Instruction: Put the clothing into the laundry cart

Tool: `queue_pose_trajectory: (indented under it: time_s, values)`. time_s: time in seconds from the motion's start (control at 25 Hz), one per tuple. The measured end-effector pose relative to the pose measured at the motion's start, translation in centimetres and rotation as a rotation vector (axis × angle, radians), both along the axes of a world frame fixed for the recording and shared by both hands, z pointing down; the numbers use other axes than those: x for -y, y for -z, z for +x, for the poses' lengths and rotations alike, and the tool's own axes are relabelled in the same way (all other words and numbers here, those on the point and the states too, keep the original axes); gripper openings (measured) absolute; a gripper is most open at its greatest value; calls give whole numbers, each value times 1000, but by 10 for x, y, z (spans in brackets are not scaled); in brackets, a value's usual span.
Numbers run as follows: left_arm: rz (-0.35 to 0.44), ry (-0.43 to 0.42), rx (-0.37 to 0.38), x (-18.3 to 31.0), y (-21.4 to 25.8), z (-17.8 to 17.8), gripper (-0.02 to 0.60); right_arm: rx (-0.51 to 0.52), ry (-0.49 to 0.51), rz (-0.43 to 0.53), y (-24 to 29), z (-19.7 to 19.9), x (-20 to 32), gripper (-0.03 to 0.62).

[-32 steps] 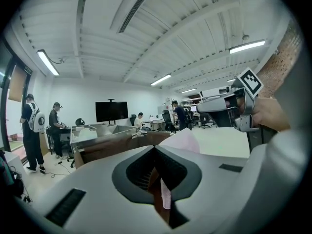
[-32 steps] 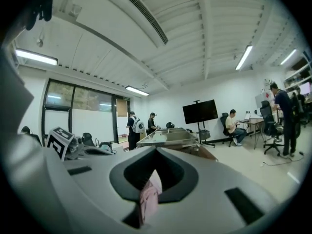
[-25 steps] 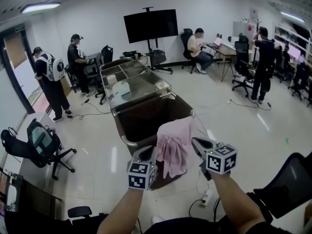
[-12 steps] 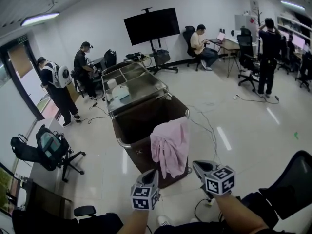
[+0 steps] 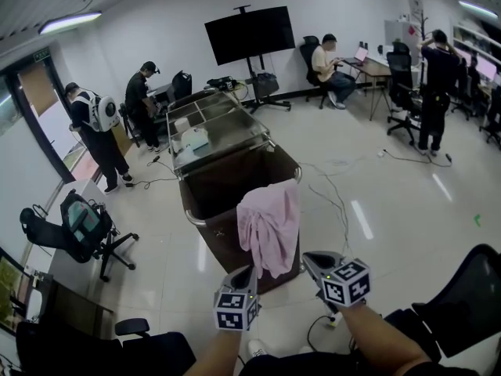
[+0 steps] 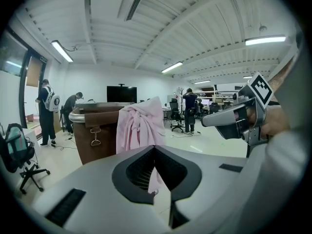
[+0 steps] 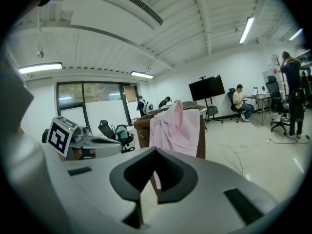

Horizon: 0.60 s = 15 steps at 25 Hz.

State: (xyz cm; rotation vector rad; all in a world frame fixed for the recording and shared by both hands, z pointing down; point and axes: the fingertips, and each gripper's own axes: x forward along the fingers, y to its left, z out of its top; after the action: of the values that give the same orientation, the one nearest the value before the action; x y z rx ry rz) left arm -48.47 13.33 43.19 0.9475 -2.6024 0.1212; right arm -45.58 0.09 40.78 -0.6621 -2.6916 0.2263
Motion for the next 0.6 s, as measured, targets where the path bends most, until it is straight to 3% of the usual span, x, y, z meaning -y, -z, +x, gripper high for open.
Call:
queue_pose_trajectory:
  time_s: [0.6]
  values:
    - [7,23,30,2,12,2,0,-9,35,17,2,9,5,3]
